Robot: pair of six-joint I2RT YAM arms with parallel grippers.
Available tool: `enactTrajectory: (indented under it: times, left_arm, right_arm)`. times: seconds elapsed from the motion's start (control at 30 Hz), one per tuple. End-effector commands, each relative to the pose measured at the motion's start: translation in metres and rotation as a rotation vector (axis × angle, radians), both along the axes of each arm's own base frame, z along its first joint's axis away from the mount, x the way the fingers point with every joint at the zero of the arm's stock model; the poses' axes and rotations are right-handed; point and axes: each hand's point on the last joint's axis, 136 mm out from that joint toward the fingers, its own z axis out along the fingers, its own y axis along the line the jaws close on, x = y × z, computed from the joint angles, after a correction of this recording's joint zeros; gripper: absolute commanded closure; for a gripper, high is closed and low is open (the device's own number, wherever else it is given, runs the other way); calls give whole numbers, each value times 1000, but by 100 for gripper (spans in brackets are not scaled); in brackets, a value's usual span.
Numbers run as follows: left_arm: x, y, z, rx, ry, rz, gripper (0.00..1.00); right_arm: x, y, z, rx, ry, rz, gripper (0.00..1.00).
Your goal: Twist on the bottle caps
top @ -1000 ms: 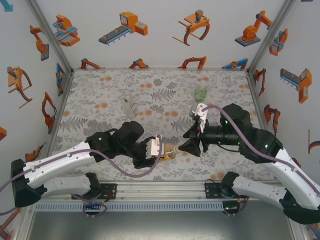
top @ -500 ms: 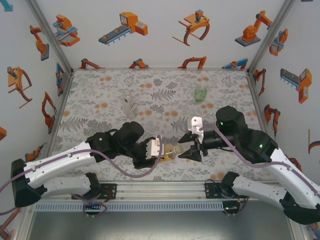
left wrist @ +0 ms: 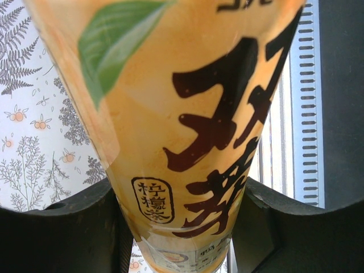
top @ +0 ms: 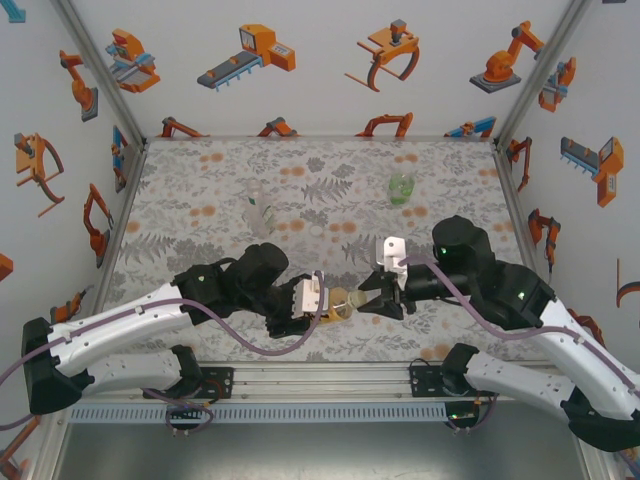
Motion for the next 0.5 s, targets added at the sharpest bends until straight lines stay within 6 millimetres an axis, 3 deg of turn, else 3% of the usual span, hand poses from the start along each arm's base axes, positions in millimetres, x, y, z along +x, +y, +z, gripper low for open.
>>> enactTrajectory:
  times: [0.0,0.27,0.47]
  left_arm:
    - [-4,-4,0,-13,22,-13,100]
    - [-3,-6,2,-22,12,-17,100]
    - [-2,-7,2,-22,13,-11,100]
  right_arm:
    - [-1,2,5,29,-23,13,62]
    - [0,5,-1,35,33,-6,67]
    - [15,3,-6,34,122,-133,76]
